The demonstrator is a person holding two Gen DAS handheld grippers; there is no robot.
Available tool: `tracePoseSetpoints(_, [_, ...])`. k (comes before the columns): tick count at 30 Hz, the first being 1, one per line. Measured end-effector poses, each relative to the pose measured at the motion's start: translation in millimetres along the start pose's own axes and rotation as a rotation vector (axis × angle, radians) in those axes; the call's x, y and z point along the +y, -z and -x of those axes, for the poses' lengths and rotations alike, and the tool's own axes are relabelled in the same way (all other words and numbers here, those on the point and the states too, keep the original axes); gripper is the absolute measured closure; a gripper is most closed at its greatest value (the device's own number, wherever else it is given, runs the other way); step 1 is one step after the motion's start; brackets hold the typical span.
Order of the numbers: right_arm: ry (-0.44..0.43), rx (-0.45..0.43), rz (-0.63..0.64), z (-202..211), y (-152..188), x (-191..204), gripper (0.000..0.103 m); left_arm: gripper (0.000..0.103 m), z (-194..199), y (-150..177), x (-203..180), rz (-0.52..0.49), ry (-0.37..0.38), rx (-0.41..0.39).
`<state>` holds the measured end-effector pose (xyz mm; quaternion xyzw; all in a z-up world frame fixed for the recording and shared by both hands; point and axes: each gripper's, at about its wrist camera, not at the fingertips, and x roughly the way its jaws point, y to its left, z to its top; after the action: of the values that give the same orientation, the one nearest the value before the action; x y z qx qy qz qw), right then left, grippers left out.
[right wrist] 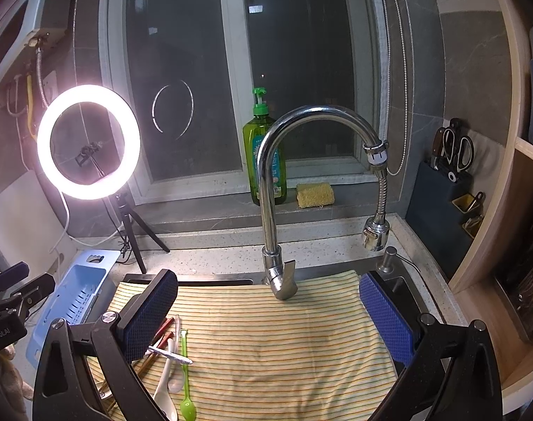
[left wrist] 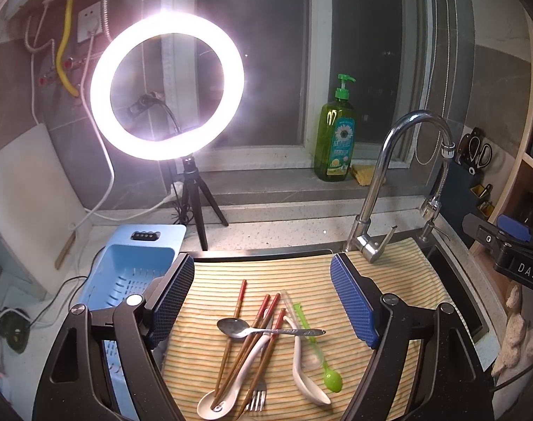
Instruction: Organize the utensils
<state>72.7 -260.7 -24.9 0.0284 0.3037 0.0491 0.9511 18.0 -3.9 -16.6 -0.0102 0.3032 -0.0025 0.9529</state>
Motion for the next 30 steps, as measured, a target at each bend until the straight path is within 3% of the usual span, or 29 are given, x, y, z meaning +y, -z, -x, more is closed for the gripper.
tracePoseSetpoints(30, [-0.022,0.031,-0.017,-6.8,2.2,-3.6,0.001,0.023,0.6,4.6,0.6,-0.002,-0.009,0.011])
